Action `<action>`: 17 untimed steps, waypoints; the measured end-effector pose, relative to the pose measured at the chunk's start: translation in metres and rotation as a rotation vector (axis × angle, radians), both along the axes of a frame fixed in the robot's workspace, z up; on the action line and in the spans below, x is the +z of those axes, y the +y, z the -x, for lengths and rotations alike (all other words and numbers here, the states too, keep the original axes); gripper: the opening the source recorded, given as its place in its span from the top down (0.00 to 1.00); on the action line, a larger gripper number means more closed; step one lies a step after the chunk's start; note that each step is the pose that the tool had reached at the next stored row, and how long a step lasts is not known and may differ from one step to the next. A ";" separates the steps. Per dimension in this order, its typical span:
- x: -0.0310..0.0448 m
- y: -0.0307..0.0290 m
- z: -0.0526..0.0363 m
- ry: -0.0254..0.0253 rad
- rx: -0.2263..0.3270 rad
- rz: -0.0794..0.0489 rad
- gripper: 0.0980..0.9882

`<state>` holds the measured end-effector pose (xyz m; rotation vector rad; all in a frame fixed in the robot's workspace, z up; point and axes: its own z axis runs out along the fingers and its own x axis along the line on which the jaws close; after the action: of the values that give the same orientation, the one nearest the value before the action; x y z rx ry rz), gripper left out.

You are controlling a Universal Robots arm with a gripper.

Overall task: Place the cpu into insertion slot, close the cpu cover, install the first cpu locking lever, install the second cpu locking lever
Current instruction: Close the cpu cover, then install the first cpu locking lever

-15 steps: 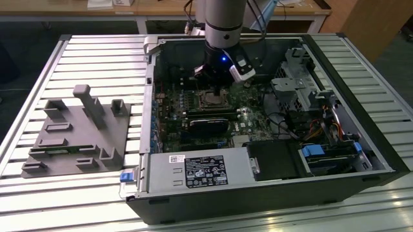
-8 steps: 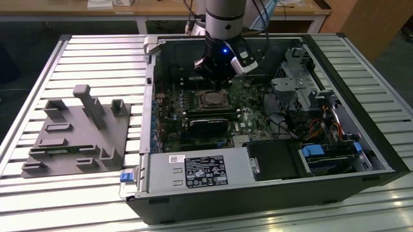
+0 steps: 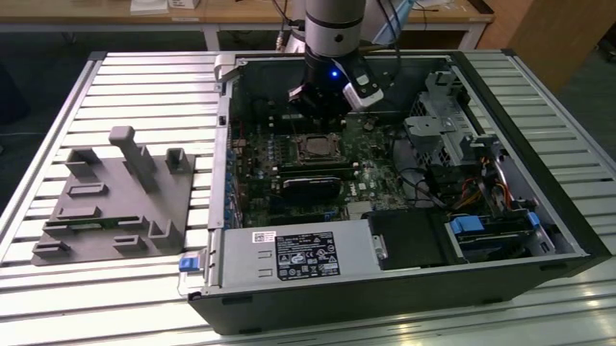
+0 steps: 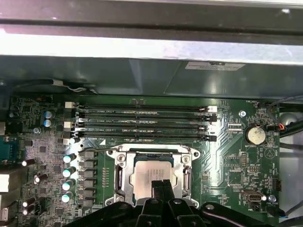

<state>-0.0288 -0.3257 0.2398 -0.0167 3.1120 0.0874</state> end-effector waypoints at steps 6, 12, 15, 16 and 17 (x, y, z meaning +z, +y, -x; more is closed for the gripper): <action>0.0051 0.0000 0.0004 -0.0008 0.000 -0.001 0.99; 0.0054 0.0000 0.0004 -0.0007 0.000 -0.001 0.99; 0.0055 0.0000 0.0004 -0.0008 0.000 -0.001 0.99; 0.0055 0.0000 0.0004 -0.0008 0.000 -0.001 0.99; 0.0055 0.0000 0.0004 -0.0008 0.000 -0.001 0.99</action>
<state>-0.0292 -0.3257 0.2453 -0.0168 3.1112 0.0894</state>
